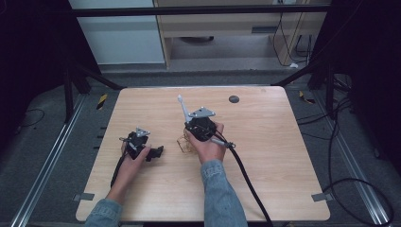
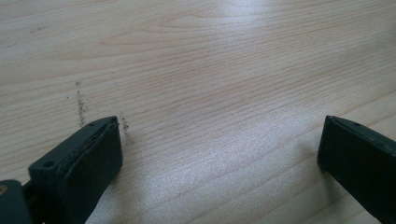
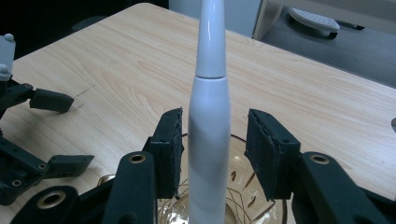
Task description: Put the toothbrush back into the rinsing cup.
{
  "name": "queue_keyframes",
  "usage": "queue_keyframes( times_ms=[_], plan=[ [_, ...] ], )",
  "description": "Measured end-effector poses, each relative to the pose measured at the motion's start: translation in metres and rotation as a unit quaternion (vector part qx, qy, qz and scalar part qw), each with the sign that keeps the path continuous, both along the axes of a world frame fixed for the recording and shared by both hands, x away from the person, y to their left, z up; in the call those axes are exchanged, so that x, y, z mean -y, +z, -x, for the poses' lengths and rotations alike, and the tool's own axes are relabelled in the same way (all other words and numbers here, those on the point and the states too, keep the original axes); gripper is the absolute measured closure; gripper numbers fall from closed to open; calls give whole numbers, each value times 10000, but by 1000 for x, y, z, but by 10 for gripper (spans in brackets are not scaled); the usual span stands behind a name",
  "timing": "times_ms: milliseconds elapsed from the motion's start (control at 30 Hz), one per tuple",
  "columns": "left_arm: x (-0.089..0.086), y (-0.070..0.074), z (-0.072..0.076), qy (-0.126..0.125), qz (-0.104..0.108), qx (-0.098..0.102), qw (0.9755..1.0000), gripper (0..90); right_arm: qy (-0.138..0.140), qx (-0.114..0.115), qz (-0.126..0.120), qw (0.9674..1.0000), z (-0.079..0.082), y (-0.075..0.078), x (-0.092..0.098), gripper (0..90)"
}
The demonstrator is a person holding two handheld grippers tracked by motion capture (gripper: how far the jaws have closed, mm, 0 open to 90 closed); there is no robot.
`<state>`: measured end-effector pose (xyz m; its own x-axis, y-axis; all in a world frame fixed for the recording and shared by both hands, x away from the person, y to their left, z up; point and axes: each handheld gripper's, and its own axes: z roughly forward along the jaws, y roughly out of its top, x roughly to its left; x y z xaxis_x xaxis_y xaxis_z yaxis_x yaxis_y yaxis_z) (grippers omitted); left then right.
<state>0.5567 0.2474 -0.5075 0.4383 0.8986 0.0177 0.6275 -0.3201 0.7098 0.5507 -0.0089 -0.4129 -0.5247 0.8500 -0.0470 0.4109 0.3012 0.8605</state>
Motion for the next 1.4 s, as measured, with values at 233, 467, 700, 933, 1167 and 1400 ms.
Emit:
queue_keyframes(
  times_ms=[233, 467, 700, 933, 1167, 1400],
  plan=[
    [0, 0, 0, 1, 1, 1, 10000, 0, 33, 12, 8, 10000, 4, 2, 2, 569],
    [0, 0, 0, -1, 0, 0, 10000, 0, 55, 13, 8, 10000, 6, 4, 4, 574],
    [0, 0, 0, -2, 1, 1, 10000, 0, 88, 23, 17, 10000, 9, 6, 4, 578],
    [0, 0, 0, -5, 0, 1, 10000, 0, 139, -25, 43, 9999, 13, 8, 5, 575],
    [0, 0, 0, -3, 0, 1, 10000, 0, 141, -30, 4, 9999, 20, 10, 11, 574],
    [0, 0, 0, -4, 1, 1, 10000, 0, 177, -62, 66, 9998, 30, 8, 15, 568]
  ],
)
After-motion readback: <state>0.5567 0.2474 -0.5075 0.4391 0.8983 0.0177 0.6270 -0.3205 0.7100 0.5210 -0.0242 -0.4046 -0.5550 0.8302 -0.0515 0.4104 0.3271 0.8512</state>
